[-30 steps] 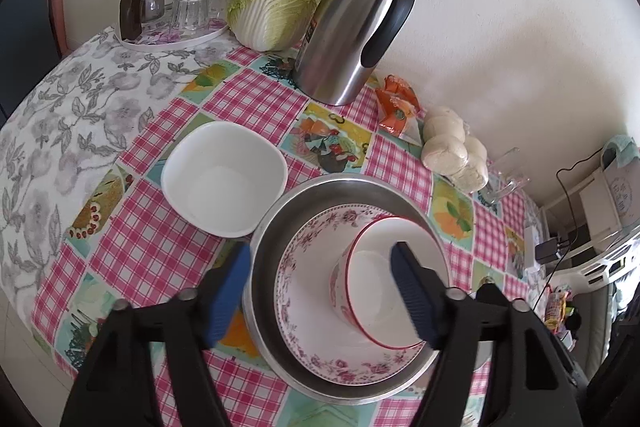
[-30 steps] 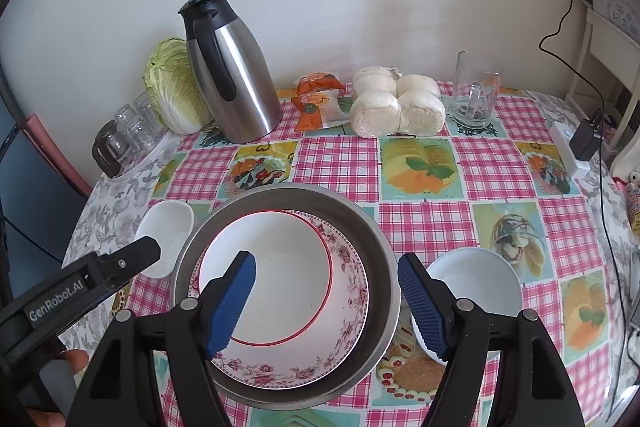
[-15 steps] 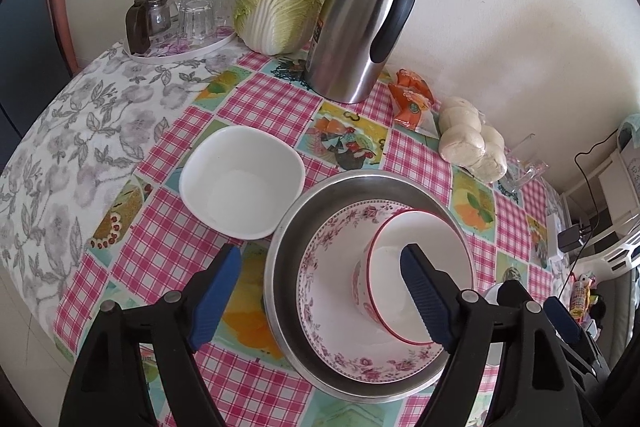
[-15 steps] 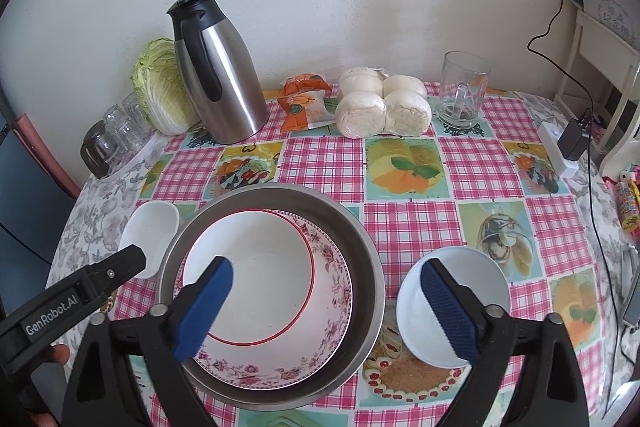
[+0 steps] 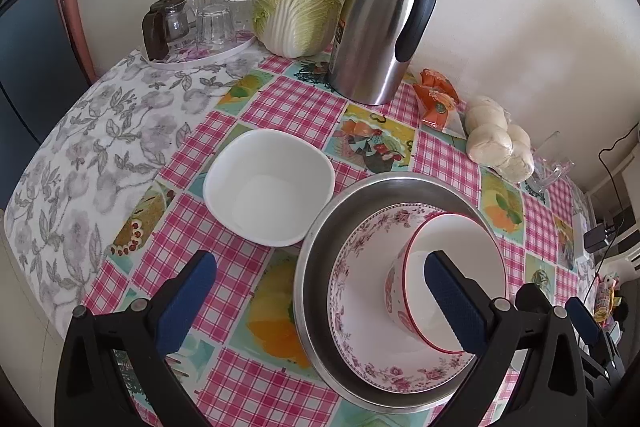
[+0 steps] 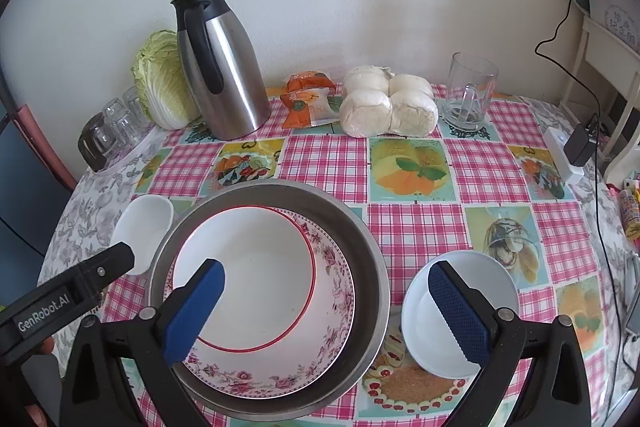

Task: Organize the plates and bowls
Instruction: 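Move both grippers to the rim of the square white bowl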

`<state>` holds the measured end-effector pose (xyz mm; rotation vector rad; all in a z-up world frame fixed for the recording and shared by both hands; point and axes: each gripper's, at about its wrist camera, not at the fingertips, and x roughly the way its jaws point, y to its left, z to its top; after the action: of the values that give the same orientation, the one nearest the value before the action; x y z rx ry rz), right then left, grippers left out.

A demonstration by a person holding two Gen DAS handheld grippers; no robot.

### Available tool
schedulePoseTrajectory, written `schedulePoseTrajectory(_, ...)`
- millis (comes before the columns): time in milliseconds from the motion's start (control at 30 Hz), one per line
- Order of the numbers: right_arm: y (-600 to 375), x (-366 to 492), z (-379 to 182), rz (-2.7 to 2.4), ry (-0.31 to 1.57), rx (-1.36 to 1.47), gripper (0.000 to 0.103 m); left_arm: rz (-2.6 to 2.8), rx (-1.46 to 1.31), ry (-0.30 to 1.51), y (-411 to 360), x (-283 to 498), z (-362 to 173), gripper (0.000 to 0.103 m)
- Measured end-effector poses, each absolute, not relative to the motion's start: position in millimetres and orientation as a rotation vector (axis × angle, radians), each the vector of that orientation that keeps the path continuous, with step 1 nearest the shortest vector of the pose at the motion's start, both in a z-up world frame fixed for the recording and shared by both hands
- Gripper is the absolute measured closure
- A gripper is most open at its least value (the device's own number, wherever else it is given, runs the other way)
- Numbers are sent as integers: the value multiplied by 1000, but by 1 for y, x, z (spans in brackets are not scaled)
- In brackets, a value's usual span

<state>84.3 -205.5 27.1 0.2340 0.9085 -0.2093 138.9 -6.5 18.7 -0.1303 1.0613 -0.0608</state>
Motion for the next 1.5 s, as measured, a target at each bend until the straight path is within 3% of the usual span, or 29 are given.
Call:
schedulePoseTrajectory(400, -190, 87, 27, -187, 916, 220, 0, -73, -137, 1065, 4, 142, 19, 0)
schedulePoseTrajectory(1500, -109, 106, 33, -68, 766, 215, 0, -17, -425, 1090, 138, 184, -18, 0)
